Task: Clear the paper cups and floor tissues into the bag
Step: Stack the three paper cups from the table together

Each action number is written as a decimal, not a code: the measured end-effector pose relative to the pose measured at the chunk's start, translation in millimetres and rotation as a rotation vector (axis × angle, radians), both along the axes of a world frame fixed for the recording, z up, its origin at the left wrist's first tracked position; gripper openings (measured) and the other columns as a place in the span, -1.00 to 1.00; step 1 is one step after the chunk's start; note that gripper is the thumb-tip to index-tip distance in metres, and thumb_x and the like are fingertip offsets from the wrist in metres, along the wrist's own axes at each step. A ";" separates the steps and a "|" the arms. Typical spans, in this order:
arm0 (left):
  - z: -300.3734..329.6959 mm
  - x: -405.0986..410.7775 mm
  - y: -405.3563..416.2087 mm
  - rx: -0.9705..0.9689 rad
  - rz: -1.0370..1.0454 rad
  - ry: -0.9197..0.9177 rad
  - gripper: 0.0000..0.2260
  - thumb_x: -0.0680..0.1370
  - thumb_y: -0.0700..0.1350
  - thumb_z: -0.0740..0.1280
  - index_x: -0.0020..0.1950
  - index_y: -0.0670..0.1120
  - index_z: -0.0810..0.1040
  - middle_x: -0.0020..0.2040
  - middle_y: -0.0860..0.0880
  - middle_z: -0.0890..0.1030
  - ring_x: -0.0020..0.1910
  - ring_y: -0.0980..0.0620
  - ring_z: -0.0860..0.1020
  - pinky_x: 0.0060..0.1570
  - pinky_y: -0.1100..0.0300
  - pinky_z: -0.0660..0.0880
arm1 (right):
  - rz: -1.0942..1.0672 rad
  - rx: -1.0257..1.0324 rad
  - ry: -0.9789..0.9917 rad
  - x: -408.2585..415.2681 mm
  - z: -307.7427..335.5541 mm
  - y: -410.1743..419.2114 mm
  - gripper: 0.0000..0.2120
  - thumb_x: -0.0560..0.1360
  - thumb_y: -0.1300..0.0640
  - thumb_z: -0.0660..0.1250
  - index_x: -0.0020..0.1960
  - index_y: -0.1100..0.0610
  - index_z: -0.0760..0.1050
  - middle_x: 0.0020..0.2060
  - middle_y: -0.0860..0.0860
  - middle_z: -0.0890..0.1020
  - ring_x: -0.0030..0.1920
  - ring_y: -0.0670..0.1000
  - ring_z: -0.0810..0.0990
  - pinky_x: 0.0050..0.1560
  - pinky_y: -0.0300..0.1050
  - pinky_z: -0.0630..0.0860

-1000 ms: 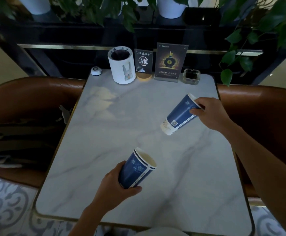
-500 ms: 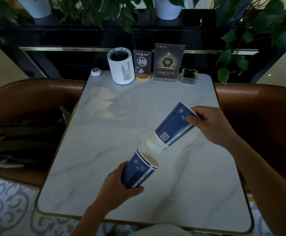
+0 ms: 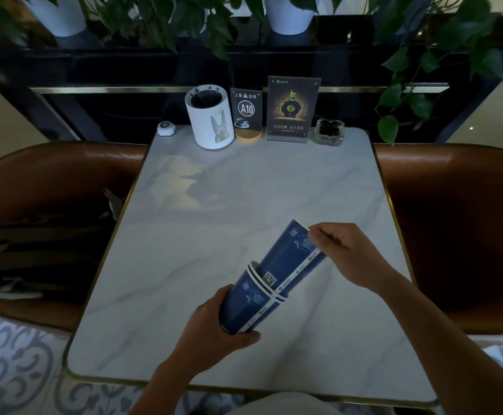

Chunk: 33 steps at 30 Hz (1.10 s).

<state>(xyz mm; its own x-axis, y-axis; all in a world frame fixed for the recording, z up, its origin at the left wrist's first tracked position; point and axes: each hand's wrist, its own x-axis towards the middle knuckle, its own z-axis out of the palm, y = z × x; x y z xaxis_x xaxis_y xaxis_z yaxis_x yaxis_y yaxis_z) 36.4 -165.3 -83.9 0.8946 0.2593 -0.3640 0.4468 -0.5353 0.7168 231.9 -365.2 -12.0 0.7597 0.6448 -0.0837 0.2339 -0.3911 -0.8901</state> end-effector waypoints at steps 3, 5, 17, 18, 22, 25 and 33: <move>1.9 0.5 -1.1 0.001 0.006 -0.004 -0.31 0.18 0.26 0.57 0.20 0.31 0.30 0.01 0.25 0.61 -0.07 0.21 0.61 -0.20 0.36 0.50 | 0.015 0.005 0.011 -2.0 -4.1 1.9 -0.70 0.61 0.08 0.18 -0.17 0.22 0.53 -0.28 0.18 0.64 -0.33 0.03 0.55 -0.34 -0.18 0.39; 2.8 0.4 -2.3 0.003 0.004 -0.006 -0.31 0.18 0.25 0.57 0.20 0.31 0.30 0.00 0.25 0.60 -0.08 0.22 0.61 -0.23 0.39 0.48 | 0.036 0.013 0.028 -4.9 -6.7 4.0 -0.67 0.58 0.02 0.17 -0.20 0.21 0.52 -0.29 0.20 0.62 -0.33 0.00 0.52 -0.33 -0.15 0.38; 4.0 6.0 -7.1 -0.035 0.014 -0.042 -0.40 0.17 0.25 0.58 0.08 0.38 0.33 -0.04 0.23 0.61 -0.09 0.30 0.61 -0.25 0.33 0.56 | 0.207 -0.024 0.202 -54.2 -27.8 27.3 -0.60 0.60 -0.01 0.15 -0.26 0.27 0.42 -0.38 0.18 0.50 -0.35 -0.06 0.43 -0.34 -0.16 0.34; 4.1 6.1 -7.3 -0.030 0.010 -0.040 -0.40 0.17 0.26 0.58 0.07 0.39 0.32 -0.04 0.25 0.61 -0.07 0.31 0.59 -0.23 0.33 0.57 | 0.204 -0.023 0.207 -55.4 -29.3 27.3 -0.59 0.60 -0.01 0.15 -0.26 0.27 0.40 -0.39 0.18 0.48 -0.36 -0.06 0.41 -0.35 -0.17 0.32; 2.9 4.8 -6.8 -0.030 0.006 -0.041 -0.40 0.17 0.26 0.58 0.07 0.41 0.31 -0.05 0.27 0.59 -0.12 0.26 0.62 -0.24 0.30 0.58 | 0.211 -0.035 0.214 -56.1 -29.3 25.9 -0.60 0.62 0.01 0.15 -0.30 0.24 0.37 -0.41 0.05 0.45 -0.37 -0.10 0.40 -0.37 -0.21 0.31; 3.1 3.6 -6.8 -0.035 0.004 -0.035 -0.37 0.18 0.25 0.58 0.11 0.38 0.31 -0.02 0.26 0.59 -0.10 0.22 0.62 -0.20 0.30 0.58 | 0.203 -0.024 0.230 -58.1 -28.3 25.0 -0.65 0.62 0.05 0.17 -0.28 0.21 0.43 -0.41 -0.03 0.49 -0.38 -0.15 0.44 -0.37 -0.24 0.36; 5.9 -11.2 -5.7 0.009 -0.059 0.003 -0.24 0.14 0.29 0.57 0.24 0.34 0.29 0.05 0.31 0.57 -0.02 0.25 0.58 -0.06 0.36 0.51 | 0.127 -0.056 0.172 -71.6 -41.6 15.3 -0.26 0.37 -0.20 0.42 0.44 -0.23 0.14 0.39 -0.24 0.32 0.36 -0.20 0.33 0.27 -0.23 0.40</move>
